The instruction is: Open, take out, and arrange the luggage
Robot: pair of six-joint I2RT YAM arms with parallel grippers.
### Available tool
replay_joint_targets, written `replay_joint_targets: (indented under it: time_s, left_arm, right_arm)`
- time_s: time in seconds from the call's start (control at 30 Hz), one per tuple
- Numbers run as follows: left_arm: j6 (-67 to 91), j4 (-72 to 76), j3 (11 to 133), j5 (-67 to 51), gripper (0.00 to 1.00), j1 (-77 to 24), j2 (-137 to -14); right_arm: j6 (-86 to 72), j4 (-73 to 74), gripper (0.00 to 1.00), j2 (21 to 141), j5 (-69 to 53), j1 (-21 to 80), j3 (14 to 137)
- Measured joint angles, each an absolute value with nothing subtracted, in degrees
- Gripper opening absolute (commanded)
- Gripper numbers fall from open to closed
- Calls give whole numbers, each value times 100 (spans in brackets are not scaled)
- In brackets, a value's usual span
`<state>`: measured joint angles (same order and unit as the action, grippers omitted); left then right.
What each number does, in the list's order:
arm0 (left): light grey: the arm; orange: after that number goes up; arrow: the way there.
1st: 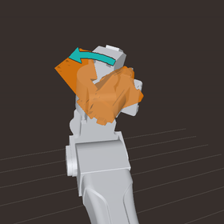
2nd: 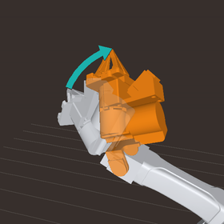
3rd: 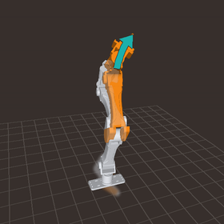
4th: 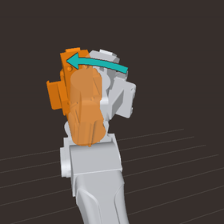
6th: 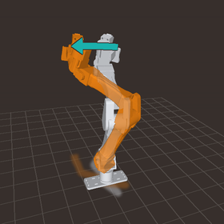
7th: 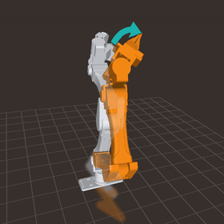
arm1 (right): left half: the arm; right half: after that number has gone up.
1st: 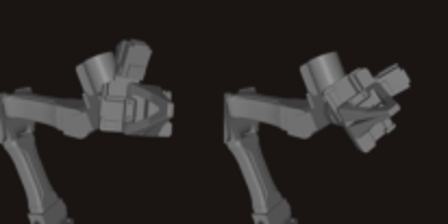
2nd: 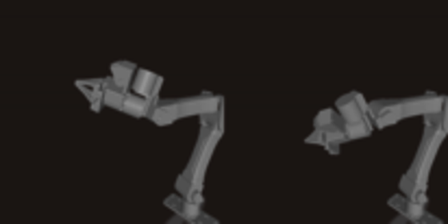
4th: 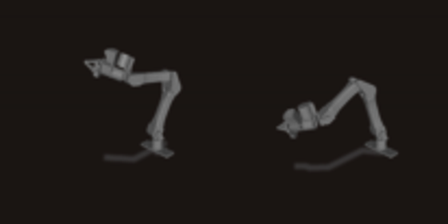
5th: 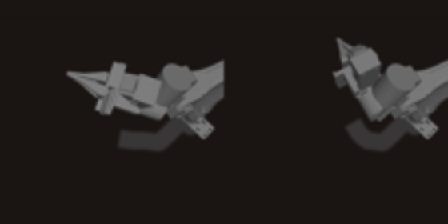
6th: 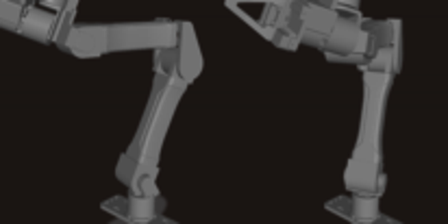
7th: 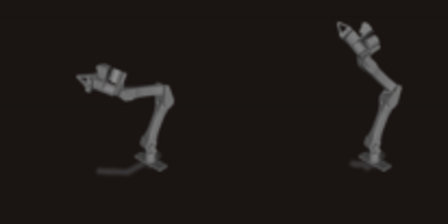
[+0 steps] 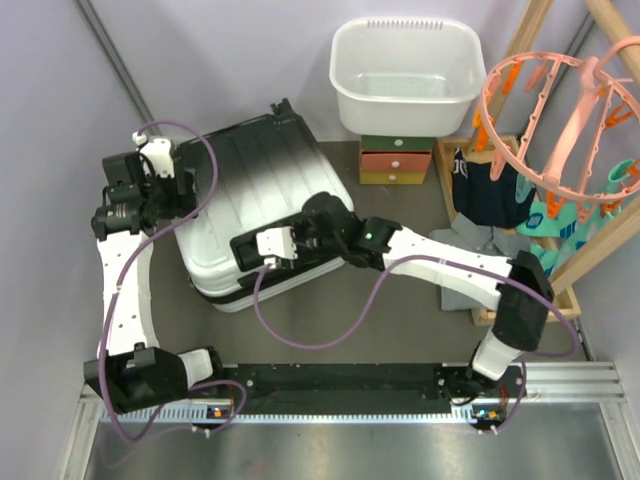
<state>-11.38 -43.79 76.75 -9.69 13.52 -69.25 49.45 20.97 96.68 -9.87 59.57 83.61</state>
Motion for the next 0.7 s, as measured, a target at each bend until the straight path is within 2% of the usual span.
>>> replay_joint_targets:
  time_s: [0.2, 0.33, 0.47, 0.57, 0.63, 0.7]
  left_arm:
    - [-1122, -4250, 7789, -1081, 93, 1352, -7242]
    - [-1100, -4125, 7957, -1216, 91, 1352, -7585]
    - [-1094, -3935, 8442, -1216, 89, 1330, -8219]
    - [-1114, -3791, 8912, -1109, 89, 1264, -8772]
    - [-1131, -3813, 9244, -1087, 87, 1188, -9096]
    - [-1225, -3763, 9682, -923, 81, 1100, -9476]
  right_arm:
    - [4259, 2279, 20, 8840, -504, 6318, 7607]
    - [3656, 2130, 48, 8396, -73, 6624, 7150]
    - [2773, 2130, 53, 7883, 248, 6845, 6768]
    - [1903, 2401, 47, 7443, 613, 6912, 6643]
    - [1313, 2547, 36, 7234, 989, 6956, 6643]
    - [775, 2818, 24, 7107, 1378, 6987, 6643]
